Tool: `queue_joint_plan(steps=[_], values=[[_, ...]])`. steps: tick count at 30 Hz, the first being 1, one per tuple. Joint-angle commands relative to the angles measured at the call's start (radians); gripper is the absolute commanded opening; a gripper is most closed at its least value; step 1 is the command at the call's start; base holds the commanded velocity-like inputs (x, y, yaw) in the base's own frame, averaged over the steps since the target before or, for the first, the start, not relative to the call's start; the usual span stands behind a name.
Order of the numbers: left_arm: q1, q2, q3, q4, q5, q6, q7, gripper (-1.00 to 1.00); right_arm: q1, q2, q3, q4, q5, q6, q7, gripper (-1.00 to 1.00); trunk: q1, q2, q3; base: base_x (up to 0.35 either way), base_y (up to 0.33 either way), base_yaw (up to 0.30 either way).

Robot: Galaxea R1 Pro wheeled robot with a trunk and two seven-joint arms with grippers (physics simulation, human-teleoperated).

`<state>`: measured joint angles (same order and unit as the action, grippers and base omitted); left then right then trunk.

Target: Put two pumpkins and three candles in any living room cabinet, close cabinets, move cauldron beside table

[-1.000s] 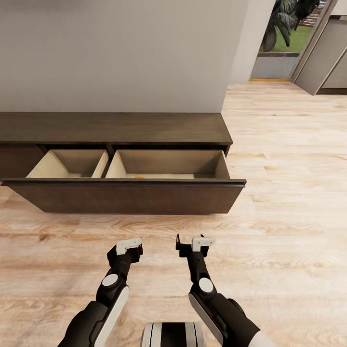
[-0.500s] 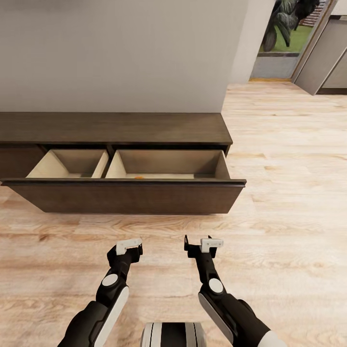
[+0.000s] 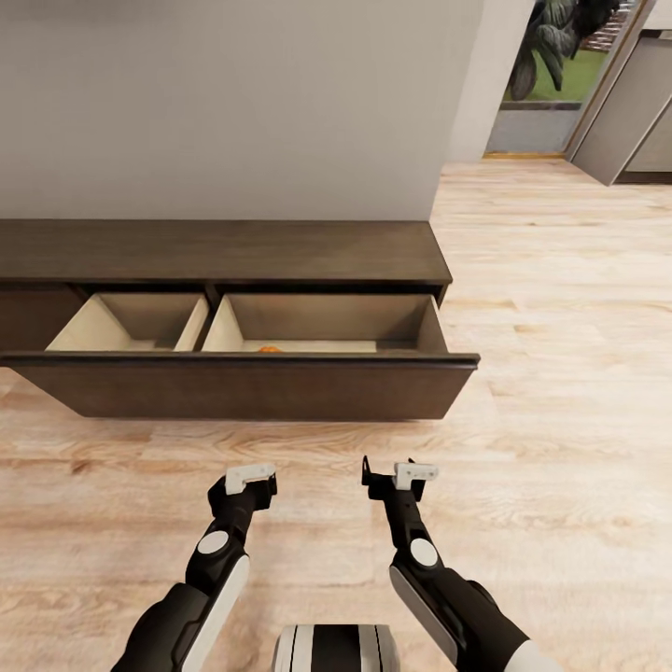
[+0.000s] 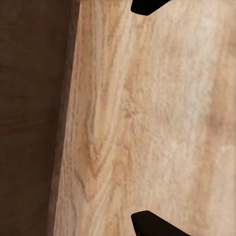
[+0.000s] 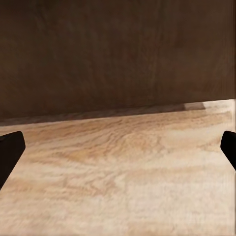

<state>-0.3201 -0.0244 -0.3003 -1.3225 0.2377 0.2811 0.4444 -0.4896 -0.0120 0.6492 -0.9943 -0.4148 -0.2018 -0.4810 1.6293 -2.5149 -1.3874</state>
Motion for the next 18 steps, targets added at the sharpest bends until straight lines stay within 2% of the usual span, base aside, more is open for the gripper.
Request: queue_joint_plan(steps=[1,4,7,9,14,18], values=[[0.0,0.003,-0.002,-0.001,0.008,0.004,0.006,1.0,-0.001,-0.004,0.006,-0.001,-0.013,-0.007,-0.006,1.0,0.0,0.0,-0.001,0.08,0.0,0.0],[0.001,0.018,-0.012,-0.001,0.009,0.005,-0.002,1.0,-0.001,-0.006,0.006,-0.002,-0.014,-0.007,-0.006,1.0,0.0,0.0,-0.001,0.086,0.0,0.0],[0.001,0.044,-0.039,-0.002,0.009,0.006,-0.036,1.0,-0.001,-0.006,0.006,-0.002,-0.014,-0.006,-0.007,1.0,0.0,0.0,-0.001,0.039,0.0,0.0],[0.001,0.05,-0.045,-0.005,0.01,0.006,-0.052,1.0,-0.001,-0.006,0.006,-0.001,-0.015,-0.006,-0.006,1.0,0.0,0.0,-0.001,0.015,0.0,0.0],[0.001,0.054,-0.047,-0.007,0.013,0.005,-0.067,1.0,-0.001,-0.006,0.006,-0.002,-0.015,-0.005,-0.006,1.0,0.0,0.0,-0.001,0.021,0.003,0.0],[0.001,0.053,-0.043,-0.007,0.015,0.003,-0.063,1.0,-0.001,-0.006,0.006,-0.003,-0.015,-0.005,-0.006,1.0,0.0,0.0,-0.001,0.177,0.103,0.0]])
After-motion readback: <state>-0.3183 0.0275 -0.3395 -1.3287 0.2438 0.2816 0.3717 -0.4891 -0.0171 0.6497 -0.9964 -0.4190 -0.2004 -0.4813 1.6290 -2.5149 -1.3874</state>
